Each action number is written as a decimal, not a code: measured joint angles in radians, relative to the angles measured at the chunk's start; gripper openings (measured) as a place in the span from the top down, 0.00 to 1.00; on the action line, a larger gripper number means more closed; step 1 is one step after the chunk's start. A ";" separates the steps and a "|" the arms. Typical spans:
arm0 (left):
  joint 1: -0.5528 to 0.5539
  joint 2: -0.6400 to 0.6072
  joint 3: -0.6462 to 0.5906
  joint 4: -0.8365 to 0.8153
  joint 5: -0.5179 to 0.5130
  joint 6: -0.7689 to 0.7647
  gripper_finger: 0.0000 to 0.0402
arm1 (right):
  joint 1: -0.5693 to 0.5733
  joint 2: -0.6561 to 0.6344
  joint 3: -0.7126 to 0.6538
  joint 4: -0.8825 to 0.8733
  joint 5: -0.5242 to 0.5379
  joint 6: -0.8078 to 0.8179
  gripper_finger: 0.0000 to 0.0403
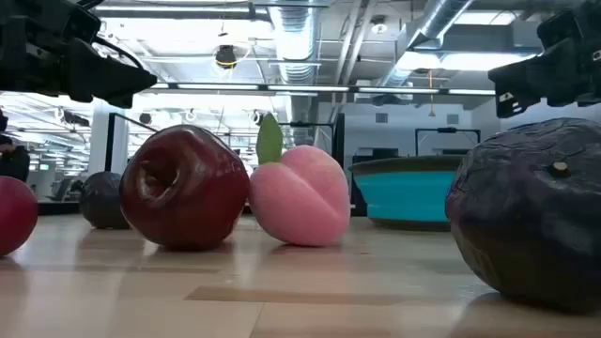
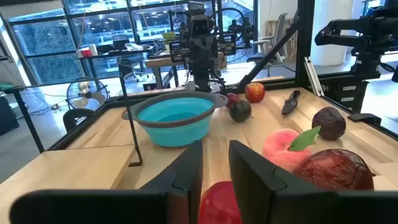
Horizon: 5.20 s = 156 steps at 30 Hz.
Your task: Pick & Place Fruit
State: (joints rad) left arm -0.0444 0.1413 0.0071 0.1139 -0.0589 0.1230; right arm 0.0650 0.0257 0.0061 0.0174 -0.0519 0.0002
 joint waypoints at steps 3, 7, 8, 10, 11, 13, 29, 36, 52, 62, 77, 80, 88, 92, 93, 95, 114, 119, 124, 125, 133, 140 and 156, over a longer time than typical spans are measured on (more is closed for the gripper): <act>0.000 0.000 0.000 0.000 0.000 0.000 0.82 | 0.000 0.000 0.000 0.000 0.000 0.000 0.99; 0.000 0.000 0.000 0.000 0.000 0.000 0.82 | 0.000 0.000 0.000 0.000 0.000 0.000 0.99; 0.000 0.000 0.000 0.000 0.000 0.000 0.82 | 0.000 0.000 0.000 0.000 0.000 0.000 0.99; 0.000 0.000 0.000 0.000 0.000 0.000 0.82 | 0.000 0.000 0.000 0.000 0.000 0.000 0.99; 0.000 0.000 0.000 0.000 0.000 0.000 0.82 | 0.000 0.000 0.000 0.000 0.000 0.000 0.99; 0.000 0.000 0.000 0.000 0.000 0.000 0.82 | 0.000 0.000 0.000 0.000 0.000 0.000 0.99; 0.000 0.000 0.000 0.000 0.000 0.000 0.82 | 0.000 0.000 0.000 0.000 0.000 0.000 0.99; 0.000 0.000 0.000 0.000 0.000 0.000 0.82 | 0.000 0.000 0.000 0.000 0.000 0.000 0.99; 0.000 0.000 0.000 0.016 0.000 0.080 0.82 | -0.003 0.000 0.000 0.054 0.000 -0.053 0.99; 0.000 0.000 0.000 0.024 0.000 0.080 0.82 | -0.018 0.000 0.001 0.313 0.029 0.231 0.99; 0.000 0.000 0.000 0.070 0.000 0.079 0.82 | 0.040 0.502 0.347 -0.160 0.210 0.355 0.99; 0.000 0.000 0.000 0.070 0.000 0.079 0.82 | 0.065 0.698 0.487 -0.312 0.210 0.336 0.94; 0.000 0.000 0.000 0.078 0.000 0.079 0.82 | 0.084 1.110 0.893 -0.956 0.209 0.450 0.57; 0.000 0.000 0.000 0.087 0.000 0.079 0.82 | 0.008 1.173 0.958 -1.203 0.295 0.668 0.39; 0.000 0.000 0.000 0.089 0.000 0.078 0.82 | -0.029 1.171 0.950 -1.220 0.295 0.708 0.37; 0.000 0.000 0.000 0.092 0.001 0.078 0.82 | -0.106 1.158 0.925 -1.203 0.294 0.744 0.35; 0.000 0.010 0.000 0.116 -0.001 -0.323 0.82 | -0.432 1.245 0.829 -0.910 0.122 0.706 0.50; 0.000 0.012 0.000 0.122 -0.001 -0.323 0.82 | -0.431 1.302 0.829 -0.894 0.101 0.671 0.70; 0.000 0.021 0.000 0.156 -0.012 -0.323 0.82 | -0.421 1.321 0.834 -0.882 0.076 0.643 0.94; 0.000 0.026 0.000 0.168 -0.024 -0.331 0.82 | -0.410 1.315 0.837 -0.885 0.074 0.649 0.95; 0.000 0.243 0.081 0.205 -0.144 -0.348 0.82 | -0.236 1.254 0.953 -0.895 0.049 0.803 0.96; 0.000 0.585 0.280 0.223 -0.169 -0.306 0.80 | -0.056 1.303 1.095 -0.748 0.111 0.886 0.94; -0.001 0.751 0.541 -0.118 -0.125 -0.419 0.21 | -0.013 1.656 1.343 -0.606 0.291 0.834 0.97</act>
State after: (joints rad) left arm -0.0452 0.8919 0.5480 -0.0039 -0.1842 -0.2965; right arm 0.0517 1.6814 1.3490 -0.5884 0.2390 0.8342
